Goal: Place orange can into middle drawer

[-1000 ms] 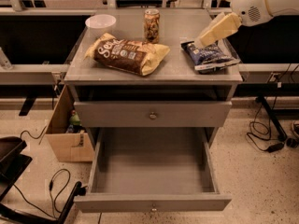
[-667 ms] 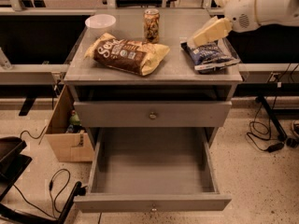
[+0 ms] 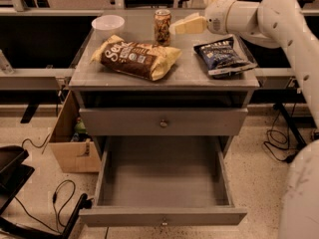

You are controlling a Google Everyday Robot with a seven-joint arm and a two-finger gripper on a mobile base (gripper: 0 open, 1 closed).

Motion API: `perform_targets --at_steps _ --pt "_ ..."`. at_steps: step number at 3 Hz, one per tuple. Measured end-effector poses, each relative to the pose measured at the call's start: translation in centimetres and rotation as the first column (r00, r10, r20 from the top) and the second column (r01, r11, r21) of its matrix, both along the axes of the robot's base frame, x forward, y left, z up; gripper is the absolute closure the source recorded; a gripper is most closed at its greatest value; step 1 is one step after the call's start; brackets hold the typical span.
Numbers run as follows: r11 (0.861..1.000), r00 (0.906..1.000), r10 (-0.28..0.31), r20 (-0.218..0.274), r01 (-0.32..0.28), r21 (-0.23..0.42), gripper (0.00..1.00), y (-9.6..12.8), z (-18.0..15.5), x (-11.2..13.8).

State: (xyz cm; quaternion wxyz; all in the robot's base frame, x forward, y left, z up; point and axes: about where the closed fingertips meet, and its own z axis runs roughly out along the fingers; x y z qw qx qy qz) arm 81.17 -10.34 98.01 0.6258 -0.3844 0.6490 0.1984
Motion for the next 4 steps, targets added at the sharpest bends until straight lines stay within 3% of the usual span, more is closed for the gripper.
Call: perform_targets --at_steps 1,2,3,4 --pt "0.997 0.9977 -0.068 -0.003 0.068 0.036 0.00 1.5 -0.4 3.2" --pt "0.987 0.9878 -0.147 -0.052 0.150 0.060 0.00 3.1 -1.8 6.5" --pt "0.985 0.9837 -0.147 -0.104 0.155 0.071 0.00 5.8 -3.2 8.1" --pt "0.985 0.9833 -0.146 -0.108 0.154 0.072 0.00 6.0 -3.2 8.1"
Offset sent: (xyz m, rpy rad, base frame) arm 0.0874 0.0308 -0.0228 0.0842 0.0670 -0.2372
